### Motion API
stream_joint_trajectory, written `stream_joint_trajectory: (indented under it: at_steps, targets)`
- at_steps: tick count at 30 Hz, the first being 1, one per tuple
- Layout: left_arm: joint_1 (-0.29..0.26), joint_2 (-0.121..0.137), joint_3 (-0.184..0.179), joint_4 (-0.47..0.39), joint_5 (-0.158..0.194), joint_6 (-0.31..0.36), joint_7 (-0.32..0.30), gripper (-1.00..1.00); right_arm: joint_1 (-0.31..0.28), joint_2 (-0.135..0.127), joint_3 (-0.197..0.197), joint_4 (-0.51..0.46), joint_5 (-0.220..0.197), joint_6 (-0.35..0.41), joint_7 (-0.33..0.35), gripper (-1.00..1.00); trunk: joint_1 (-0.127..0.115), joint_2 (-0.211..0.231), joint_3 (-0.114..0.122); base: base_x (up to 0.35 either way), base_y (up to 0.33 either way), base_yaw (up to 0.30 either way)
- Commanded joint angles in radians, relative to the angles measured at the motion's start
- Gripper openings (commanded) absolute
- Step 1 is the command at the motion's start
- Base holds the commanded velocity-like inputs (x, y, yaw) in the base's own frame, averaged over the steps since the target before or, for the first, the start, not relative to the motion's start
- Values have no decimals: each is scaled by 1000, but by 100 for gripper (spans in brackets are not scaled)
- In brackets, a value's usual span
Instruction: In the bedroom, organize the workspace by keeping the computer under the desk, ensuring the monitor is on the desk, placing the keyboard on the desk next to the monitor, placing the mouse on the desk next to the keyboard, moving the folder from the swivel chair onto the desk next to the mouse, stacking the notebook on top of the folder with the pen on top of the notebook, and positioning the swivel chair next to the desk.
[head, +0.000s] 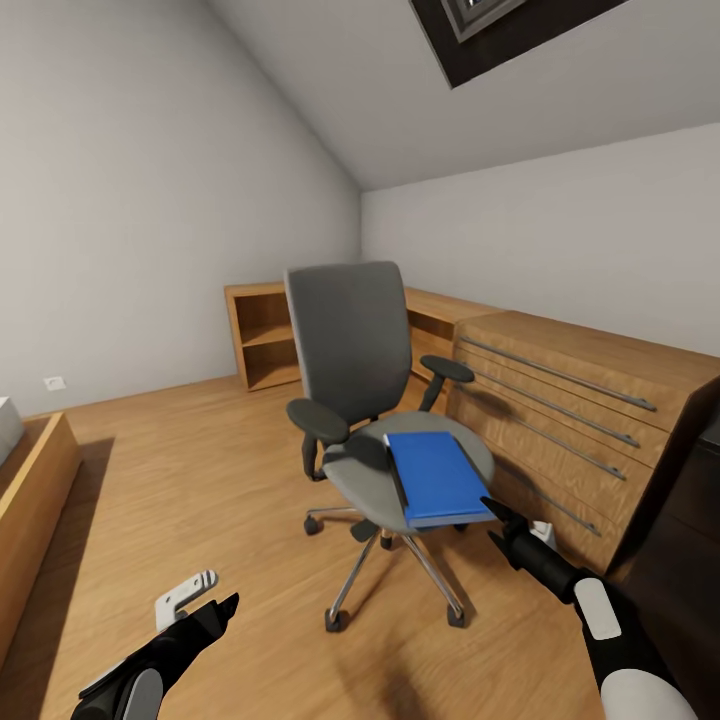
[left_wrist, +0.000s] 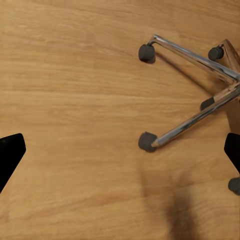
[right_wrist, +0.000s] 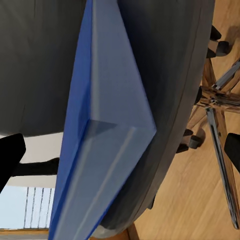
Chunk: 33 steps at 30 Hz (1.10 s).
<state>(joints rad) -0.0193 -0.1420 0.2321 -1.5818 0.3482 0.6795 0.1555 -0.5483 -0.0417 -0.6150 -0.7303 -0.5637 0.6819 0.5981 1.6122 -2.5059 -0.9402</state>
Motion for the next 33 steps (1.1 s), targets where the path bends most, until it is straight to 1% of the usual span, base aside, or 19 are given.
stream_joint_trajectory:
  at_steps: [1,7,24,25,33]
  targets:
    - [-1,-1,1,-1,11,4,7,100,-1,0,-3,0,-2,7,2,100,0,0,-1,117,0,0]
    - [-1,-1,1,-1,10,5,7,100,-1,0,-3,0,-2,7,2,100,0,0,-1,78,0,0]
    - [-1,-1,1,-1,10,5,7,100,-1,2,-3,0,-3,7,-4,100,0,0,-1,3,0,0]
    - [-1,-1,1,-1,10,5,7,100,-1,2,-3,0,-3,7,-5,-100,0,0,-1,0,0,0]
    - [-1,-1,2,-1,11,6,7,100,-1,2,-3,0,-2,7,-6,-100,0,0,-1,0,0,0]
